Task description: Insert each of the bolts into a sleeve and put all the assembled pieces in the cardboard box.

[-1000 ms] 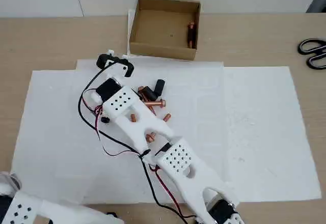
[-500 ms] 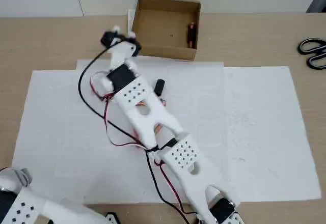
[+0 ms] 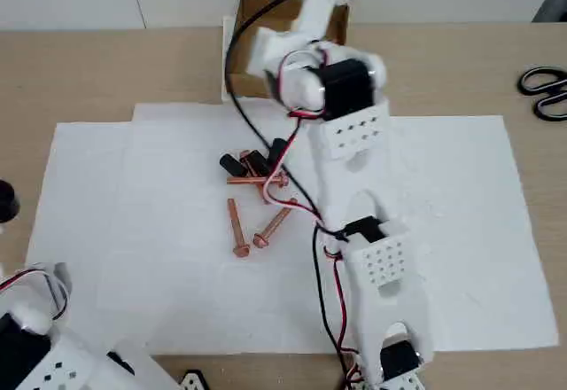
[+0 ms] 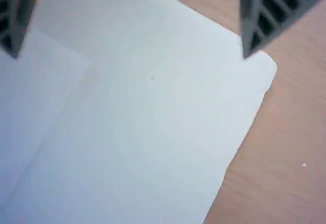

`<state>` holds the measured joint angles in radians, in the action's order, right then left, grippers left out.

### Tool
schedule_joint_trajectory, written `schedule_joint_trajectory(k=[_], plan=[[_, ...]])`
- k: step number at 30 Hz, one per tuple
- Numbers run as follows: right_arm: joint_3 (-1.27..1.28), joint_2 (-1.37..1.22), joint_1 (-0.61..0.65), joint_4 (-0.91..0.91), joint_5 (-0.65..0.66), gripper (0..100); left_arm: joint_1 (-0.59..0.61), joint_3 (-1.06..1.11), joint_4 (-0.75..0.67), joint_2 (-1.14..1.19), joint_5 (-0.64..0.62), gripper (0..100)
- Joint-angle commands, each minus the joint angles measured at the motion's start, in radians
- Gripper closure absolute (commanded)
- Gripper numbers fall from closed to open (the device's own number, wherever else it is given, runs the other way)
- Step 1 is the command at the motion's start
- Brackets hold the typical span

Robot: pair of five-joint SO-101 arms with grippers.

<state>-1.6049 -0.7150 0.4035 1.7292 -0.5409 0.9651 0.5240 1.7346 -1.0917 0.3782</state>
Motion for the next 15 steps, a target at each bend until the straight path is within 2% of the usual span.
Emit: schedule_joint_trajectory(k=[1, 5, 9, 15], plan=[[0.110, 0.079, -0.081, 0.016, 0.110, 99.5, -0.057, -0.059, 0.011, 0.000, -0.040, 74], [0.362, 0.165, -0.114, 0.019, 0.307, 99.6, -0.160, -0.102, 0.015, 0.006, -0.112, 74], [0.652, 0.395, -0.116, 0.018, 0.339, 99.6, -0.206, -0.153, 0.015, 0.123, -0.175, 74], [1.082, 0.739, -0.127, 0.015, 0.485, 99.5, -0.278, -0.262, 0.015, 0.354, -0.261, 74]])
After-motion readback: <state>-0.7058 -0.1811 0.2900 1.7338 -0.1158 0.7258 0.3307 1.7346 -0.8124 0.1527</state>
